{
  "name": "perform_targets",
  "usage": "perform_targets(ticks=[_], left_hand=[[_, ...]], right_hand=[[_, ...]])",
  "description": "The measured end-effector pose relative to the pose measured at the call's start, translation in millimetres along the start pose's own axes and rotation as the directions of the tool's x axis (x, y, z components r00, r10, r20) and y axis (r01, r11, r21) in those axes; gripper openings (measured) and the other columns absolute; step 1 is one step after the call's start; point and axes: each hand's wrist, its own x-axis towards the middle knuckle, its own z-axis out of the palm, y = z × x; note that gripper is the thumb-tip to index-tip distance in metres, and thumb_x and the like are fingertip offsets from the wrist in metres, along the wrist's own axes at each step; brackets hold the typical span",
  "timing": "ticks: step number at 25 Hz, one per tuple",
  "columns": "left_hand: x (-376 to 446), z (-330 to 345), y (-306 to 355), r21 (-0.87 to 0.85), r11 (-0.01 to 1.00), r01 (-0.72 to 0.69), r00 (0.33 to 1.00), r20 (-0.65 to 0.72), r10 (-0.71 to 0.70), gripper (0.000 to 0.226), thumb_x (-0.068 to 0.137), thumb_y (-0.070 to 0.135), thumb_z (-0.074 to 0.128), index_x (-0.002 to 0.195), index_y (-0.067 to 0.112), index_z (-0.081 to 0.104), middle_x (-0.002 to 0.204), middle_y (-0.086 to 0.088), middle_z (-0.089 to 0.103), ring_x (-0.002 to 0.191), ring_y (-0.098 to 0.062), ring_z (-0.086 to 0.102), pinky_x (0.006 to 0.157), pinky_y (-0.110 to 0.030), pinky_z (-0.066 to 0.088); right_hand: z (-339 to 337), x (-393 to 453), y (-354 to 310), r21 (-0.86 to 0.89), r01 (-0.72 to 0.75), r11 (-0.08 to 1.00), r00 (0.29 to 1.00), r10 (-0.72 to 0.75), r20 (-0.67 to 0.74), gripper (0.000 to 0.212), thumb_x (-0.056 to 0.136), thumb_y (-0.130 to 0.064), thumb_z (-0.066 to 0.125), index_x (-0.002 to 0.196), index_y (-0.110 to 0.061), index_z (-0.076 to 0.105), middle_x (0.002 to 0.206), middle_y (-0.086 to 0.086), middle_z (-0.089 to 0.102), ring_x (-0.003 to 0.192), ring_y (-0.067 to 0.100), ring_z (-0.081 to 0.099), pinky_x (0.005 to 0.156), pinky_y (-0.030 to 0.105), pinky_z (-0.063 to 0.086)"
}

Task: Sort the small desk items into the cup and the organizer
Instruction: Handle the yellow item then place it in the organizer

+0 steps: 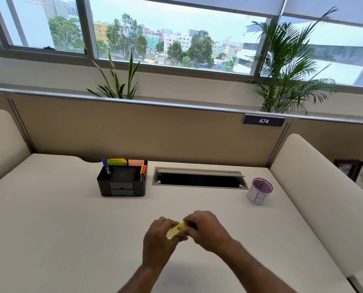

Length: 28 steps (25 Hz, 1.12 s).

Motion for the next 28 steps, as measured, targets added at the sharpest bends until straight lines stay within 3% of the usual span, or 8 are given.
perform_targets(ticks=[5,8,11,15,18,20,23,28], left_hand=[[4,-3,-18,0.122,0.992,0.030,0.998,0.047,-0.036,0.051,0.057,0.044,0.092,0.096,0.020,0.070,0.087,0.006,0.071,0.075,-0.016,0.063,0.052,-0.032,0.056],[9,-10,-42,0.224,0.973,0.057,0.994,0.075,-0.076,0.056,0.063,0.048,0.087,0.106,0.018,0.069,0.096,0.002,0.075,0.083,-0.020,0.067,0.063,-0.035,0.059],[12,-24,-77,0.344,0.936,0.077,0.977,0.159,-0.138,0.057,0.068,0.055,0.081,0.110,0.019,0.068,0.108,0.000,0.074,0.096,-0.023,0.067,0.078,-0.040,0.056],[16,-44,-123,0.539,0.834,0.119,0.911,0.276,-0.308,0.076,0.079,0.076,0.050,0.136,0.025,0.049,0.141,0.004,0.054,0.130,-0.019,0.045,0.107,-0.041,0.038],[21,-53,-147,0.621,0.776,0.116,0.876,0.303,-0.374,0.090,0.079,0.083,0.019,0.146,0.025,0.032,0.154,0.003,0.037,0.143,-0.019,0.027,0.117,-0.045,0.024],[25,-54,-162,0.630,0.766,0.125,0.850,0.330,-0.410,0.104,0.068,0.087,0.004,0.150,0.025,0.023,0.160,0.002,0.026,0.147,-0.020,0.017,0.120,-0.048,0.014],[32,-51,-180,0.627,0.767,0.134,0.842,0.336,-0.422,0.107,0.068,0.090,0.004,0.151,0.025,0.018,0.163,0.001,0.017,0.149,-0.021,0.009,0.120,-0.050,0.005],[46,-53,-193,0.609,0.786,0.105,0.834,0.377,-0.403,0.099,0.077,0.088,0.021,0.141,0.016,0.046,0.150,-0.010,0.044,0.137,-0.032,0.041,0.109,-0.046,-0.011]], right_hand=[[10,15,-3,0.019,-0.036,0.999,0.999,0.036,0.002,0.028,0.087,-0.034,0.073,0.110,-0.018,0.073,0.096,0.001,0.073,0.078,0.010,0.060,0.074,0.024,0.055],[14,35,-8,0.057,-0.046,0.997,0.997,0.049,-0.061,0.034,0.086,-0.029,0.075,0.118,-0.018,0.069,0.106,0.000,0.071,0.081,0.007,0.058,0.076,0.018,0.051],[15,67,-20,0.111,-0.038,0.993,0.992,0.050,-0.115,0.037,0.085,-0.022,0.077,0.120,-0.014,0.069,0.111,0.001,0.070,0.085,0.009,0.061,0.079,0.021,0.056],[22,123,-48,0.185,0.014,0.983,0.988,0.014,-0.153,0.035,0.083,-0.018,0.079,0.117,-0.012,0.070,0.107,0.004,0.072,0.084,0.013,0.063,0.079,0.030,0.060],[30,170,-70,0.241,0.042,0.970,0.983,0.003,-0.186,0.031,0.081,-0.018,0.080,0.111,-0.012,0.072,0.100,0.005,0.074,0.080,0.014,0.063,0.075,0.032,0.059],[38,202,-84,0.269,0.050,0.962,0.981,0.003,-0.194,0.030,0.080,-0.019,0.080,0.109,-0.013,0.073,0.097,0.004,0.074,0.077,0.014,0.063,0.071,0.031,0.058],[55,247,-102,0.230,0.087,0.969,0.983,-0.046,-0.177,0.030,0.081,-0.022,0.078,0.110,-0.016,0.073,0.100,0.003,0.073,0.084,0.016,0.064,0.076,0.032,0.058],[87,298,-125,0.082,0.127,0.989,0.991,-0.122,-0.057,0.023,0.085,-0.026,0.074,0.105,-0.014,0.073,0.101,0.007,0.071,0.090,0.024,0.064,0.078,0.042,0.058]])
